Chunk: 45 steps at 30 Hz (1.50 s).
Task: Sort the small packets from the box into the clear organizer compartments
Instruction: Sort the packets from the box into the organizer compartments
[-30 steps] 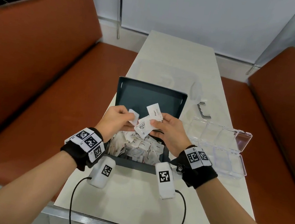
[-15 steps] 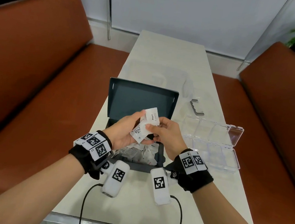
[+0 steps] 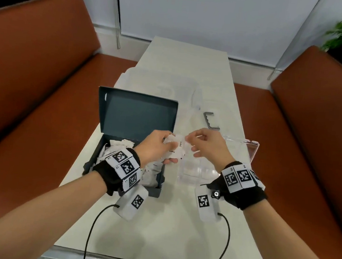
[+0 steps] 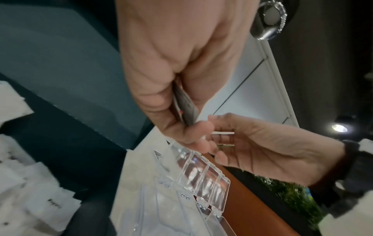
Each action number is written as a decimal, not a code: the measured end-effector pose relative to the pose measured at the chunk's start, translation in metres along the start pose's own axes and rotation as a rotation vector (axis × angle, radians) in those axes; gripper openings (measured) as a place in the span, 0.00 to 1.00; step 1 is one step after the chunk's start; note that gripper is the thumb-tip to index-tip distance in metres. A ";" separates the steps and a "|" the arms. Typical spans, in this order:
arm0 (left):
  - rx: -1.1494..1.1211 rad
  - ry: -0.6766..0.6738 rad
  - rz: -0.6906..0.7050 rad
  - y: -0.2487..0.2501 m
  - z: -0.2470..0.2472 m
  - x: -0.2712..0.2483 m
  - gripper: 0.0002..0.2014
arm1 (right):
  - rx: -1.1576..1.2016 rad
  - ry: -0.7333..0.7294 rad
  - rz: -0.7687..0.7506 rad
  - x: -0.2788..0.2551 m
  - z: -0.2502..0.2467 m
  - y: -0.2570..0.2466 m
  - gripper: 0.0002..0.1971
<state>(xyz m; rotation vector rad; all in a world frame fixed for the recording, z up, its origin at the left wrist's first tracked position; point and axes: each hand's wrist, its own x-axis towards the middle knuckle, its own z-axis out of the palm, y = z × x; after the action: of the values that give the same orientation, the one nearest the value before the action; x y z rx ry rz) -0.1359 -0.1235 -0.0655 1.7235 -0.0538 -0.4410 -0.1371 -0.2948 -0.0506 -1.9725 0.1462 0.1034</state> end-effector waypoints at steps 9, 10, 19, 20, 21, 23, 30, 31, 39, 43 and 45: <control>0.028 -0.008 0.056 0.002 0.044 0.013 0.08 | 0.092 -0.037 0.040 0.008 -0.051 0.030 0.04; 0.030 0.018 0.049 0.000 0.042 0.013 0.08 | 0.114 -0.002 0.056 0.010 -0.052 0.033 0.04; 0.088 0.166 0.036 -0.022 0.010 0.007 0.05 | -0.730 -0.148 -0.035 0.034 0.007 0.053 0.12; 0.091 0.166 0.037 -0.023 0.009 0.005 0.05 | -0.815 -0.157 -0.044 0.034 0.012 0.054 0.12; 0.090 0.165 0.036 -0.025 0.008 0.003 0.05 | -0.882 -0.164 -0.051 0.035 0.015 0.056 0.12; 0.067 0.163 0.029 -0.027 0.005 0.000 0.06 | -0.985 -0.181 -0.059 0.036 0.018 0.060 0.12; 0.050 0.146 0.011 -0.036 -0.003 -0.004 0.06 | -1.228 -0.255 -0.136 0.043 0.011 0.063 0.11; 0.054 0.147 0.013 -0.036 -0.003 -0.004 0.06 | -1.281 -0.273 -0.146 0.043 0.011 0.062 0.09; 0.073 0.149 -0.008 -0.041 -0.007 -0.004 0.02 | -1.576 -0.454 -0.242 0.039 0.021 0.063 0.08; 0.076 0.143 -0.009 -0.044 -0.008 -0.005 0.01 | -1.542 -0.444 -0.267 0.038 0.018 0.066 0.08; 0.074 0.142 -0.011 -0.044 -0.007 -0.005 0.02 | -1.533 -0.442 -0.287 0.036 0.018 0.066 0.10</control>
<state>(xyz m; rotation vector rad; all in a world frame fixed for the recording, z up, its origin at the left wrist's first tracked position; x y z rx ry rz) -0.1479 -0.1061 -0.1055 1.8242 0.0425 -0.3276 -0.1110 -0.3061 -0.1228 -3.3669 -0.7186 0.5903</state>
